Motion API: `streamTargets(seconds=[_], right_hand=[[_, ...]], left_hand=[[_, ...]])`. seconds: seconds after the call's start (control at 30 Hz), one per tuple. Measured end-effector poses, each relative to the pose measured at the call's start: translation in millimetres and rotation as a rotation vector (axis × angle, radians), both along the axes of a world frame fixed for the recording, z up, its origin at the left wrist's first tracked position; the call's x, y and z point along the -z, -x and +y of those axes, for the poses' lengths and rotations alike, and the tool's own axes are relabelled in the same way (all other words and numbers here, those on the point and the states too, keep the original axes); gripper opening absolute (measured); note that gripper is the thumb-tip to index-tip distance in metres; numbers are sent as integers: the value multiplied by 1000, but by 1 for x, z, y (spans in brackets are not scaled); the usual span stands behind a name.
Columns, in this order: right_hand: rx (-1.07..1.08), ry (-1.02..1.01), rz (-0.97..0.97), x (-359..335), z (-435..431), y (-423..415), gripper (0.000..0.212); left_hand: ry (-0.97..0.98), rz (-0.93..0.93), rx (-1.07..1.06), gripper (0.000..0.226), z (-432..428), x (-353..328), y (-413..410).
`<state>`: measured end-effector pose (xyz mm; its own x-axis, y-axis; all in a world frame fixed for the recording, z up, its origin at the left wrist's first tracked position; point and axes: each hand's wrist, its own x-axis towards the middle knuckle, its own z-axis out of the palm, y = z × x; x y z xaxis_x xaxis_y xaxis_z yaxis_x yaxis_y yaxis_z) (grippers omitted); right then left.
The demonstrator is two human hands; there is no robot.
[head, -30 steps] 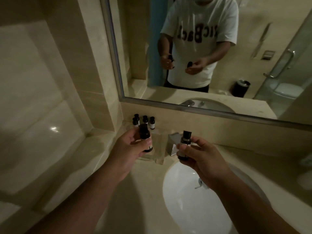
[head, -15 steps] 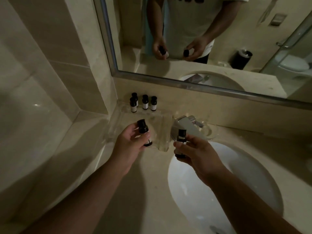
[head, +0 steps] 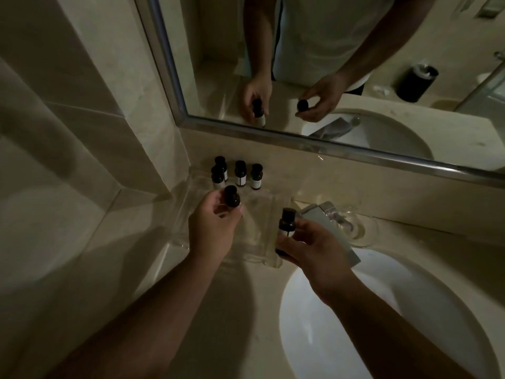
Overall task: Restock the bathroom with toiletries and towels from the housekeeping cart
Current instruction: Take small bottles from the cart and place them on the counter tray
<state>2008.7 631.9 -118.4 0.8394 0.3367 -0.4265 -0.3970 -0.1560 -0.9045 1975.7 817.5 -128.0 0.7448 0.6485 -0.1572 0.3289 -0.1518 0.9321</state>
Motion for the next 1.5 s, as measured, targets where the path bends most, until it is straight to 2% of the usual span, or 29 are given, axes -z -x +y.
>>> streamTargets(seconds=[0.1, 0.37, 0.53, 1.17, 1.5], right_hand=[[-15, 71, -71, 8, 6, -8, 28], [-55, 101, -175, 12, 18, -27, 27], [-36, 146, -212, 28, 27, -30, 33], [-4, 109, -228, 43, 31, -36, 30], [-26, 175, -215, 40, 33, -33, 31]], left_hand=[[-39, 4, -14, 33, -1, 8, -19], [-108, 32, -112, 35, 7, 38, -48], [-138, 54, -115, 37, 7, 49, -58], [-178, 11, -188, 32, -1, 61, -82], [-210, 30, -174, 35, 4, 64, -62]])
